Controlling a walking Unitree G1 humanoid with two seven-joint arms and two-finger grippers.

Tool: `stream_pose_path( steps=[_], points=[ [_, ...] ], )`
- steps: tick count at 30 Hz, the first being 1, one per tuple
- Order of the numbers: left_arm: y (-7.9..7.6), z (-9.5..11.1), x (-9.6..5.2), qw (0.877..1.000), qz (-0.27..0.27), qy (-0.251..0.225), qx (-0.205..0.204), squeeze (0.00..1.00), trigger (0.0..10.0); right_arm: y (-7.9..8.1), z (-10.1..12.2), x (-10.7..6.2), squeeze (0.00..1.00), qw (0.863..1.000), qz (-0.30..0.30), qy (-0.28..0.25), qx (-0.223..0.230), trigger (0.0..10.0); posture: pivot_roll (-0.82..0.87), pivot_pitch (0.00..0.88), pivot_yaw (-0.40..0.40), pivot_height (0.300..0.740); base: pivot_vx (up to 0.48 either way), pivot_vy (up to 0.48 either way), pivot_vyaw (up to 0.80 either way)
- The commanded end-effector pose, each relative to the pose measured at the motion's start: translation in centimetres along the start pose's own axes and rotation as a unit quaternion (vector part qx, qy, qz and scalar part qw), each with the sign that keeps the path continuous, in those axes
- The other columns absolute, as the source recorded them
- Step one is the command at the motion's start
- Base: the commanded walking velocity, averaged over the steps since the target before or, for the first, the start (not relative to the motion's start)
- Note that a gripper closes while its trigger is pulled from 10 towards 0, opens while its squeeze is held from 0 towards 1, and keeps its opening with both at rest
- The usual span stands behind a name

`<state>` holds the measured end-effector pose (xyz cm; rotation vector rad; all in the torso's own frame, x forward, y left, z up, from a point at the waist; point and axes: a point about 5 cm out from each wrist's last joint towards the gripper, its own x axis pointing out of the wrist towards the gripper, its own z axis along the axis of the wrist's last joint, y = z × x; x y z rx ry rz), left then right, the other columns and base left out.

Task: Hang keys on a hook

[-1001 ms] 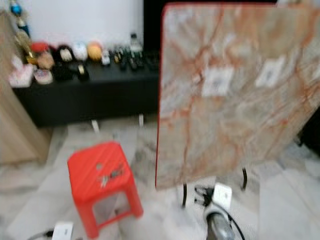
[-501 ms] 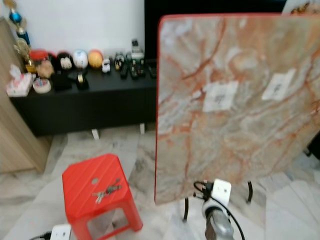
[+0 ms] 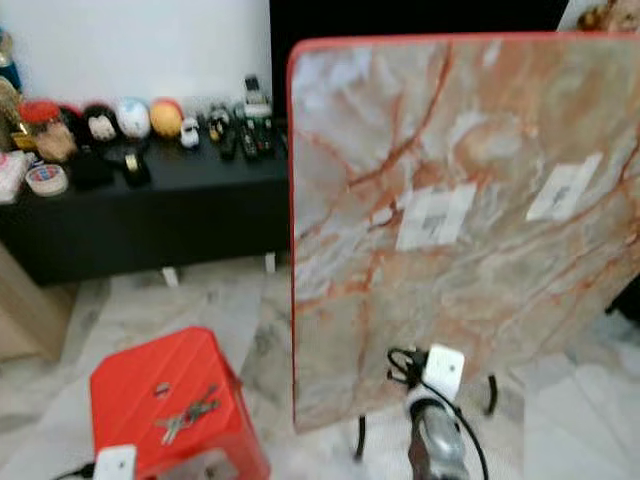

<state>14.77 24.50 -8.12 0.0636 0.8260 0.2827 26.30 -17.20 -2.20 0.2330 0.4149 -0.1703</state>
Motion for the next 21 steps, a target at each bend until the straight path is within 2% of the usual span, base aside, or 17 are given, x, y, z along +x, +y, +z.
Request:
stream_pose_path(
  steps=[1, 6, 8, 12, 13, 14, 16, 17, 20, 21],
  points=[
    [0.1, -1.0, -0.3, 1.0, 0.003, 0.018, -0.008, 0.0, 10.0, -0.6, 1.2, 0.1, 0.0, 0.999, -0.02, -0.039, -0.004, 10.0, 0.08, 0.0, -0.079, 0.74, 0.0, 0.0, 0.0],
    [0.2, -1.1, -0.4, 1.0, 0.008, 0.02, -0.02, 0.0, 10.0, -1.5, 2.8, 0.1, 0.0, 0.994, -0.051, -0.091, -0.023, 10.0, 0.07, 0.0, -0.077, 0.74, 0.0, 0.0, 0.0],
    [0.3, -1.2, -0.4, 1.0, 0.007, 0.023, -0.017, 0.0, 10.0, -1.9, 4.3, 0.0, 0.0, 0.987, -0.071, -0.133, -0.052, 10.0, 0.07, 0.0, -0.076, 0.74, 0.0, 0.0, 0.0],
    [0.3, -1.2, -0.4, 1.0, 0.006, 0.025, -0.016, 0.0, 10.0, -2.4, 5.3, -0.1, 0.0, 0.979, -0.098, -0.162, -0.076, 10.0, 0.07, 0.0, -0.075, 0.74, 0.0, 0.0, 0.0],
    [0.3, -1.3, -0.4, 0.999, 0.006, 0.027, -0.017, 0.0, 10.0, -2.6, 5.7, -0.3, 0.0, 0.973, -0.112, -0.178, -0.091, 10.0, 0.07, 0.0, -0.076, 0.74, 0.0, 0.0, 0.0],
    [0.3, -1.3, -0.4, 0.999, 0.006, 0.028, -0.017, 0.0, 10.0, -2.5, 6.2, -0.6, 0.0, 0.965, -0.117, -0.198, -0.125, 10.0, 0.07, 0.0, -0.076, 0.74, 0.0, 0.0, 0.0],
    [0.3, -1.3, -0.4, 0.999, 0.007, 0.029, -0.017, 0.0, 10.0, -2.3, 6.4, -0.9, 0.0, 0.959, -0.116, -0.21, -0.149, 10.0, 0.07, 0.0, -0.076, 0.74, 0.0, 0.0, 0.0],
    [0.4, -1.3, -0.4, 0.999, 0.007, 0.029, -0.016, 0.0, 10.0, -2.0, 6.6, -1.3, 0.0, 0.949, -0.109, -0.227, -0.191, 10.0, 0.08, 0.0, -0.077, 0.74, 0.0, 0.0, 0.0],
    [0.5, -1.2, -0.3, 0.999, 0.009, 0.029, -0.017, 0.0, 10.0, -1.7, 6.8, -2.0, 0.0, 0.929, -0.103, -0.25, -0.252, 10.0, 0.08, 0.0, -0.076, 0.74, 0.0, 0.0, 0.0],
    [0.7, -1.1, -0.3, 0.999, 0.01, 0.029, -0.018, 0.0, 10.0, -1.7, 6.9, -2.5, 0.0, 0.914, -0.11, -0.268, -0.284, 10.0, 0.07, 0.0, -0.074, 0.74, 0.0, 0.0, 0.0]
  ],
)
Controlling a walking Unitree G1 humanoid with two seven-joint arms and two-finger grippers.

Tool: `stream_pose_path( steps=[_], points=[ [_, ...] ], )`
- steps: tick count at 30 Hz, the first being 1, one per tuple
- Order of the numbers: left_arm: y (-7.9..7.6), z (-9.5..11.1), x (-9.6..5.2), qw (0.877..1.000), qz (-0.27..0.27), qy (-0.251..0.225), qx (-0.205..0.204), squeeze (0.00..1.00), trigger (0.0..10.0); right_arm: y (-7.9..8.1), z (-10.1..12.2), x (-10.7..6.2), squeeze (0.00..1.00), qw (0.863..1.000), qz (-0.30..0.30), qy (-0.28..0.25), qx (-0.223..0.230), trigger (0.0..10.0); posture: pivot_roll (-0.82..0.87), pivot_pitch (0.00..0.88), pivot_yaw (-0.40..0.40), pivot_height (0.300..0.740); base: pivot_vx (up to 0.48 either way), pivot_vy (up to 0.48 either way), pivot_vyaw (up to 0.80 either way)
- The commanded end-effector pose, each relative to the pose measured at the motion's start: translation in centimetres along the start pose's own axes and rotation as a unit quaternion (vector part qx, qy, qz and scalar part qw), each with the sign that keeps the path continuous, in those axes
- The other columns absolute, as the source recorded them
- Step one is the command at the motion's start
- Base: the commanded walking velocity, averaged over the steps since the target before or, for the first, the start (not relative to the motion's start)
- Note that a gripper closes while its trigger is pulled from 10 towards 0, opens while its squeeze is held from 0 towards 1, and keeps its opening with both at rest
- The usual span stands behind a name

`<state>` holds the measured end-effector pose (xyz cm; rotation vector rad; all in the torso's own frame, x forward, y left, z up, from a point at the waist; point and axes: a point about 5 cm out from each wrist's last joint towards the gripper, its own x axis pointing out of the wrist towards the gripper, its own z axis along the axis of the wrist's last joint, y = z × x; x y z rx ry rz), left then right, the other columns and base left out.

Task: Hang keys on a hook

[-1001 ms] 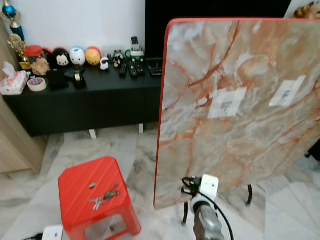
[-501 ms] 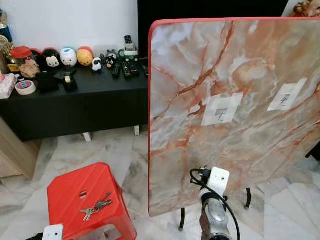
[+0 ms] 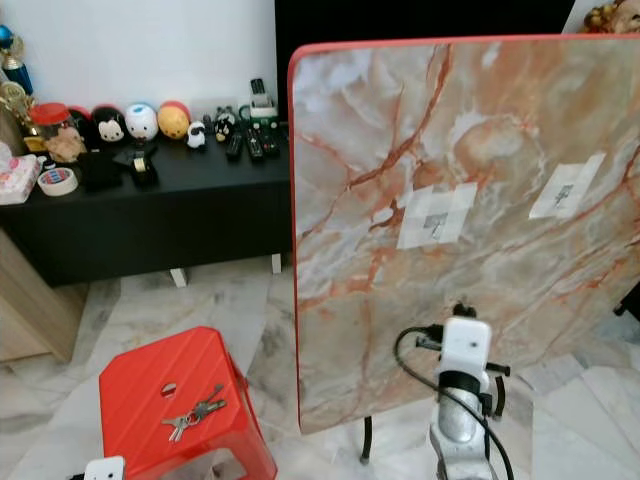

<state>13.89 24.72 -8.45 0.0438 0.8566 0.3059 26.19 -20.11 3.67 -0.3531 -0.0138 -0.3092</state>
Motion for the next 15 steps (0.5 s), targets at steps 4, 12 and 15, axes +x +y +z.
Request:
stream_pose_path(
  steps=[4, 12, 15],
  points=[
    [0.5, -0.2, 0.0, 1.0, 0.005, 0.011, -0.006, 0.0, 10.0, -0.9, 1.6, 0.4, 0.0, 0.996, -0.025, -0.055, -0.066, 10.0, 0.07, 0.0, -0.07, 0.74, 0.0, 0.0, 0.0],
    [0.4, -0.1, 0.0, 1.0, 0.004, 0.011, -0.007, 0.0, 10.0, -0.8, 4.7, 2.2, 0.0, 0.987, -0.059, -0.109, -0.106, 10.0, 0.07, 0.0, -0.073, 0.74, 0.0, 0.0, 0.0],
    [0.3, -0.2, 0.0, 1.0, 0.004, 0.011, -0.007, 0.0, 10.0, -0.5, 5.2, 2.4, 0.0, 0.985, -0.058, -0.118, -0.115, 10.0, 0.07, 0.0, -0.074, 0.74, 0.0, 0.0, 0.0]
  ],
)
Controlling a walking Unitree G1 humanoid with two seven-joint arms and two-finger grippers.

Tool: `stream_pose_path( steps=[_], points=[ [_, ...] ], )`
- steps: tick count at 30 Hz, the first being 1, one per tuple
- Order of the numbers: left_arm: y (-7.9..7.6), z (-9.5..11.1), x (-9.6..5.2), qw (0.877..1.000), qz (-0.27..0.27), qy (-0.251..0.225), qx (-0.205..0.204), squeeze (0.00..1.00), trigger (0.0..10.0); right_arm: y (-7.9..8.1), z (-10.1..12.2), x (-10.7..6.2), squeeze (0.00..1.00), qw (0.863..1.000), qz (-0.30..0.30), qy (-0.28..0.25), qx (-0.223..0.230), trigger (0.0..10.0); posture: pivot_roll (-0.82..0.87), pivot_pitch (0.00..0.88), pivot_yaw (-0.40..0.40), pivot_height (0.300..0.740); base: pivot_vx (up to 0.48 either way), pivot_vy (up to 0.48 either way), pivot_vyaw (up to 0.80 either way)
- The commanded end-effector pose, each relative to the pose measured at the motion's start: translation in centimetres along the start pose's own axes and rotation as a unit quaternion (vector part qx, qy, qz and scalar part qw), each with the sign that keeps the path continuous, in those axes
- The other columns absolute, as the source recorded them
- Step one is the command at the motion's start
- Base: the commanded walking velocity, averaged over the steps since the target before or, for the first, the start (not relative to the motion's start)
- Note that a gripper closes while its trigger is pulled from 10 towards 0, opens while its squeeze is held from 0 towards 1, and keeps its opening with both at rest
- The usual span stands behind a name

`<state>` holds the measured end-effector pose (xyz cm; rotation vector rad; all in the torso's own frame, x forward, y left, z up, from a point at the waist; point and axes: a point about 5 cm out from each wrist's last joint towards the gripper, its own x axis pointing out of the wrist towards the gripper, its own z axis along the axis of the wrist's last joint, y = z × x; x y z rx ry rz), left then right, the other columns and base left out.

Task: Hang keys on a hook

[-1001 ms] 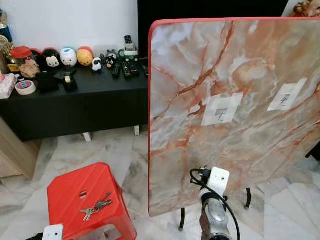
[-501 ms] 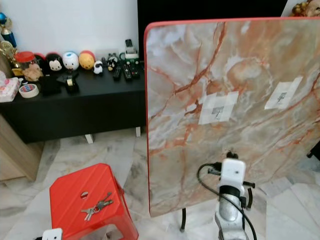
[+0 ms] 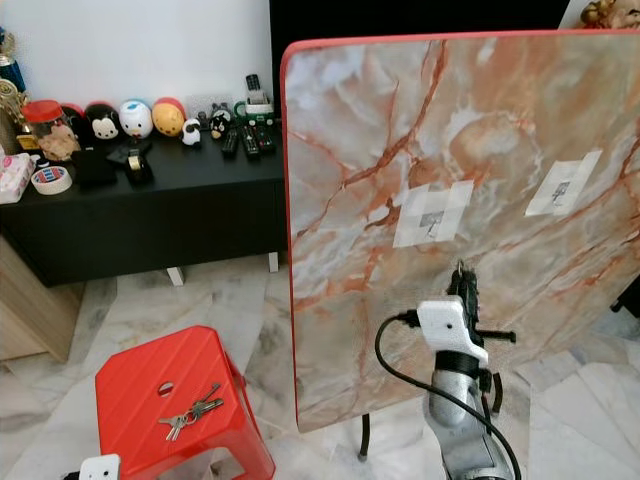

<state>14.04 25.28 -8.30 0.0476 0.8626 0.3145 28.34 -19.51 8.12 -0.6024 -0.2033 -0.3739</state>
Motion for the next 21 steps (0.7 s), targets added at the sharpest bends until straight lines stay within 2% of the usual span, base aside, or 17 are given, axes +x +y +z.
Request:
stream_pose_path(
  steps=[1, 21],
  points=[
    [-0.2, -0.4, -0.1, 1.0, 0.0, 0.009, -0.008, 0.0, 10.0, -0.3, 0.7, 0.5, 0.0, 1.0, -0.01, -0.017, -0.014, 10.0, 0.07, 0.0, -0.074, 0.74, 0.0, 0.0, 0.0],
    [-0.3, -0.2, 0.0, 1.0, 0.0, 0.007, -0.011, 0.0, 10.0, 0.7, 2.1, 1.8, 0.0, 0.999, -0.008, -0.028, -0.042, 10.0, 0.07, 0.0, -0.076, 0.74, 0.0, 0.0, 0.0]
  ],
)
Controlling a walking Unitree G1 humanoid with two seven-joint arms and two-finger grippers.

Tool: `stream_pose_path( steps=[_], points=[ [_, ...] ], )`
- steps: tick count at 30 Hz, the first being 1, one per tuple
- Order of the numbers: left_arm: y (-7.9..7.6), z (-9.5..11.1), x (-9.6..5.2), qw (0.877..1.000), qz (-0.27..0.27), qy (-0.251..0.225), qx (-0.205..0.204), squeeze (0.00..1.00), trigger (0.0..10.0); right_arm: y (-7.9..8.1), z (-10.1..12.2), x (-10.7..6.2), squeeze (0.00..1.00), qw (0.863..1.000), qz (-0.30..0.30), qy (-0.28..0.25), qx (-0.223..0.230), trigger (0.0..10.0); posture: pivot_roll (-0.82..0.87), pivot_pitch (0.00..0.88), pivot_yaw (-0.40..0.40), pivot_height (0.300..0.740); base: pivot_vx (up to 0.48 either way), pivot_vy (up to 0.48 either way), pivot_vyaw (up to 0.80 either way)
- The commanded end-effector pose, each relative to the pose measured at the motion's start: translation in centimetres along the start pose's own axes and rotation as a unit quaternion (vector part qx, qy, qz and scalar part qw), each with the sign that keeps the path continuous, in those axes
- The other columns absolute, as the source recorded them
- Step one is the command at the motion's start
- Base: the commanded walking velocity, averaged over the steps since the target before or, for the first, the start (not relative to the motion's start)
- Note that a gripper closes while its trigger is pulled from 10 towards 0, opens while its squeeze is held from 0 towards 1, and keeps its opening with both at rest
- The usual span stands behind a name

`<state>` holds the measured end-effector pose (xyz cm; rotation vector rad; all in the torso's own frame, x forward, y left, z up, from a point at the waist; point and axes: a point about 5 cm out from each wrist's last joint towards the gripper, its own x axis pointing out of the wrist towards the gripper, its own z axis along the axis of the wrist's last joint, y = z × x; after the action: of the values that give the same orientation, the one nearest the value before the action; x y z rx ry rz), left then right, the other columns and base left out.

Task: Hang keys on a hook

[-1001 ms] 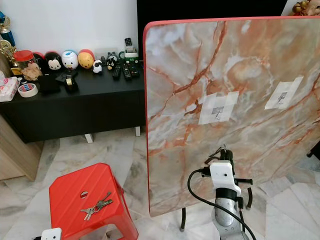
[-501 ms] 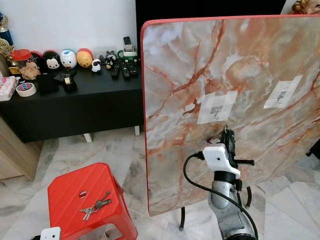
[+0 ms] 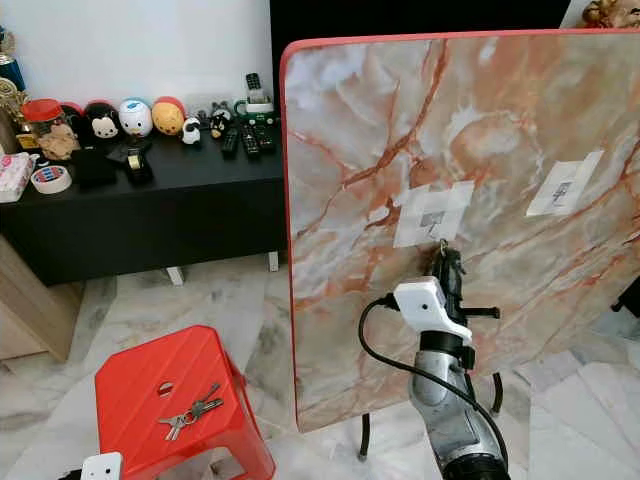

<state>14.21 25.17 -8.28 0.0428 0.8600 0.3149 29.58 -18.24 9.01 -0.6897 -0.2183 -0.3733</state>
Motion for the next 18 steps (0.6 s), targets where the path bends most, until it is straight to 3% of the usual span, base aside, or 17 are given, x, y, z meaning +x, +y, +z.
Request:
stream_pose_path(
  steps=[1, 11, 14, 18],
  points=[
    [-0.17, -0.34, -0.08, 1.0, 0.001, 0.007, -0.009, 0.0, 10.0, -0.35, 0.64, 0.77, 0.0, 1.0, -0.01, -0.012, -0.001, 10.0, 0.07, 0.0, -0.076, 0.74, 0.0, 0.0, 0.0],
    [-0.22, -0.33, -0.06, 1.0, 0.0, 0.008, -0.01, 0.0, 10.0, -0.06, 0.82, 1.01, 0.0, 1.0, -0.003, -0.013, -0.01, 10.0, 0.07, 0.0, -0.077, 0.74, 0.0, 0.0, 0.0],
    [-0.25, -0.34, -0.06, 1.0, -0.001, 0.009, -0.01, 0.0, 10.0, 0.14, 1.38, 0.98, 0.0, 0.999, 0.002, -0.035, -0.025, 10.0, 0.07, 0.0, -0.076, 0.74, 0.0, 0.0, 0.0],
    [-0.27, -0.4, -0.08, 1.0, -0.001, 0.01, -0.011, 0.0, 10.0, 0.36, 1.1, 0.88, 0.0, 1.0, 0.006, -0.018, -0.019, 10.0, 0.08, 0.0, -0.077, 0.74, 0.0, 0.0, 0.0]
  ],
)
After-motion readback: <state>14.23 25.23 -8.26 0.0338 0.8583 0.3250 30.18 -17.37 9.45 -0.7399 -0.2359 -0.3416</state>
